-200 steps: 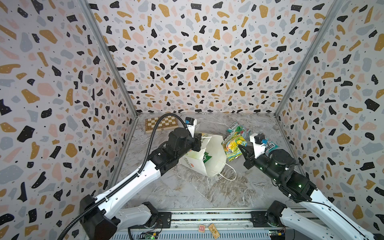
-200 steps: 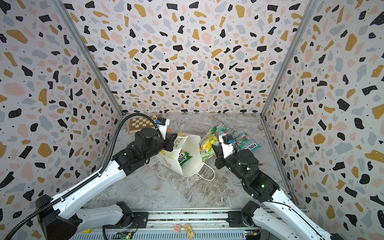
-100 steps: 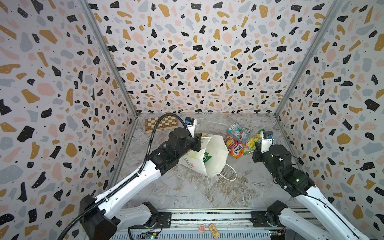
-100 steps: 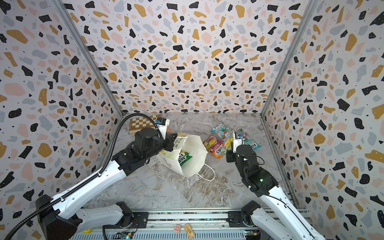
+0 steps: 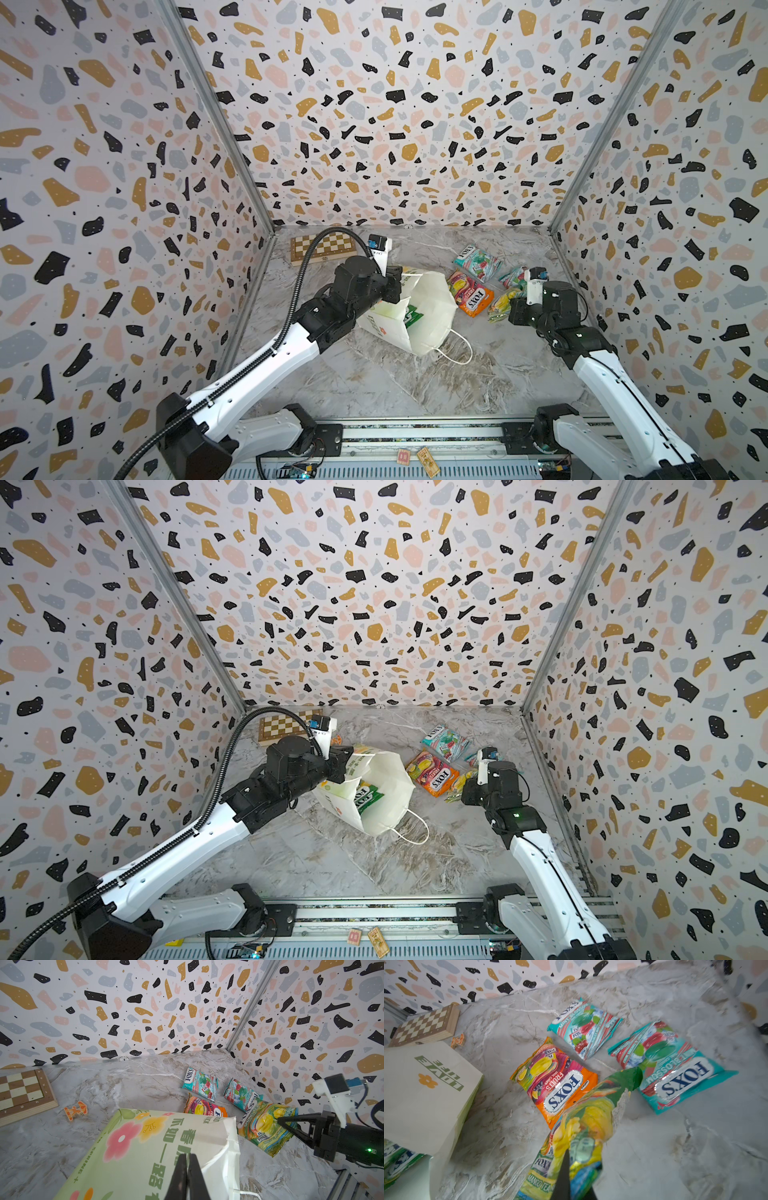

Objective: Take the snacks out of the paper bag
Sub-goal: 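Lower the spring tea packet beside the orange packet and open the right gripper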

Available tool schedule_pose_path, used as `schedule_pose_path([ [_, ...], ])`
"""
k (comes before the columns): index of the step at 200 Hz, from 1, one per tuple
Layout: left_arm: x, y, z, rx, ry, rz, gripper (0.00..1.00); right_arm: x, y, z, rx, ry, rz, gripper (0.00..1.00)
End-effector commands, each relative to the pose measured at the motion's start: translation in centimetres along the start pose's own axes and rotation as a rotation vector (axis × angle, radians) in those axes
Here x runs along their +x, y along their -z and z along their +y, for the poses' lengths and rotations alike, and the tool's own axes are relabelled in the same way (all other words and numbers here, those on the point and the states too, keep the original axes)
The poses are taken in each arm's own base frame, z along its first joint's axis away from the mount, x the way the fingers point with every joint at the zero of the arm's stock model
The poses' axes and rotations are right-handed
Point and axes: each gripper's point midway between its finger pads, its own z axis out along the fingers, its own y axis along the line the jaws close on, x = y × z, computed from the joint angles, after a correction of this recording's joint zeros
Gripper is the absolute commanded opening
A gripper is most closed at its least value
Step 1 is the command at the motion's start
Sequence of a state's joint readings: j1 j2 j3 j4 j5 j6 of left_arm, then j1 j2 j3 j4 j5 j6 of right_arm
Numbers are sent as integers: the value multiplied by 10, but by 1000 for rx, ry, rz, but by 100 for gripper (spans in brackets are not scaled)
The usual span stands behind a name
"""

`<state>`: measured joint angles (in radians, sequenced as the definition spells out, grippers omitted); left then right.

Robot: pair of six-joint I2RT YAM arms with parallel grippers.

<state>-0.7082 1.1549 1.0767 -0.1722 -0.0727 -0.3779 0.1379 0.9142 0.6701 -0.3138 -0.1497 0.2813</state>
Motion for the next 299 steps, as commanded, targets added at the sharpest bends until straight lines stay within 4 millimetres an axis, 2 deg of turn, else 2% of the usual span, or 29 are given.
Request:
schedule_pose_path([
  [1,-14,7,-2,4,1,-60,0,-15,-1,19,-151,-29,-57,0],
  [46,-14,7,-1,-4,-4,-61,0,0,-14,8,-179,-85,-3,0],
  [97,-12,4,-2,2,-3,-54,0,10,-19,-13,-78,-97,27,0],
  [116,-12,3,-2,3,-4,-52,0,13,-20,-17,-58,-102,35,7],
  [156,-13,3,-2,4,-5,-55,0,16,-21,-29,14,-116,41,35],
  [182,-14,3,-2,3,-4,-56,0,18,-20,-42,85,-133,43,45],
  [242,-15,3,-4,9,-5,-58,0,21,-15,-62,209,-161,28,62],
  [299,-14,3,-3,6,-6,-55,0,11,3,-82,335,-186,-69,70],
])
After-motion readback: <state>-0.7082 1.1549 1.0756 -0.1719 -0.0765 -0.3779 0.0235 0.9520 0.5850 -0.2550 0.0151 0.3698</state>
